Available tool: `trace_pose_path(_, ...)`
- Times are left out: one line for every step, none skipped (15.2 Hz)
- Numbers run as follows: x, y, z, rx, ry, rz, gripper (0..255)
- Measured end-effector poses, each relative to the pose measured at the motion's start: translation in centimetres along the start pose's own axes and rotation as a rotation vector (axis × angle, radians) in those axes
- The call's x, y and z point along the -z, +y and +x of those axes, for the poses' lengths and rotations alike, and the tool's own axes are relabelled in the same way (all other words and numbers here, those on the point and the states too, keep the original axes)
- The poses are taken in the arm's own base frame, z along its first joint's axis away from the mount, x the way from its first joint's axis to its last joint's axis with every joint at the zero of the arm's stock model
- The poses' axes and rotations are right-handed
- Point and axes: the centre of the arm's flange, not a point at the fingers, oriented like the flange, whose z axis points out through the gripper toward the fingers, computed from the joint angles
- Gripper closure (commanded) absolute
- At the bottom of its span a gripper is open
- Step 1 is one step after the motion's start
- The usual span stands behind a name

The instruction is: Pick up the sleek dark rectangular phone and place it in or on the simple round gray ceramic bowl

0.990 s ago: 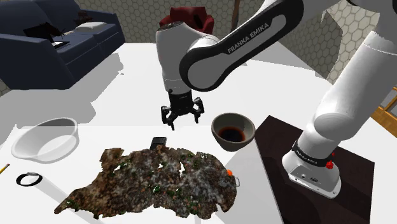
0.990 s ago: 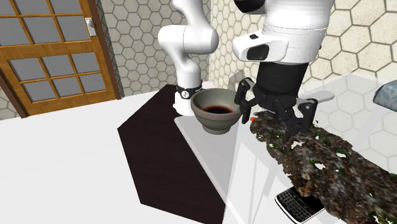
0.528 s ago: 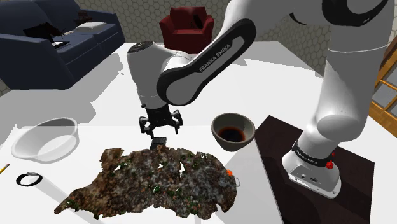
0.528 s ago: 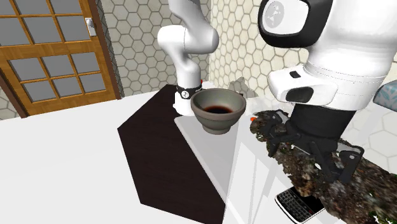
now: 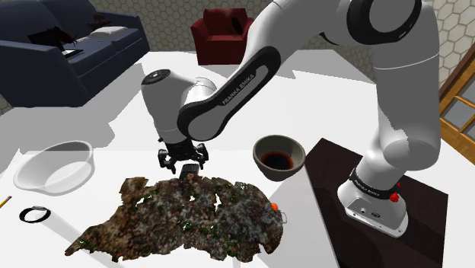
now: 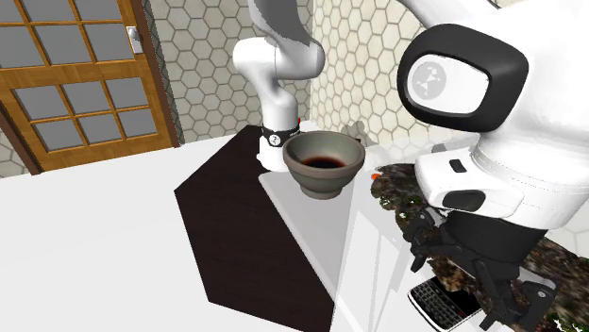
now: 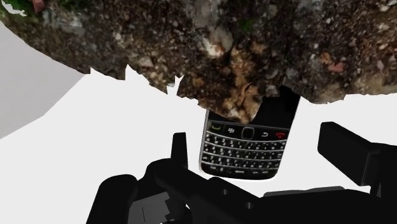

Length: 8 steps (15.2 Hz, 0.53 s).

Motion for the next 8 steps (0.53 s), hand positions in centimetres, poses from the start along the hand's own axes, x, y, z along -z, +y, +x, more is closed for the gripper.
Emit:
trace_pose_path(-0.5,-0.1,0.1,0.0,0.0,0.0,0)
trace_pose_path(-1.2,-0.1,0.0,-0.001,0.0,0.0,0)
trace_pose_path(-1.5,0.0,0.0,0.0,0.0,0.0,0)
trace_pose_path(-1.7,0.0,0.0,0.0,0.0,0.0,0)
trace_pose_path(-1.8,0.0,0.0,0.0,0.0,0.0,0)
trace_pose_path(-1.8,0.0,0.0,0.0,0.0,0.0,0)
trace_pose_path(-1.8,0.0,0.0,0.0,0.0,0.0,0)
trace_pose_path(-1.8,0.0,0.0,0.0,0.0,0.0,0)
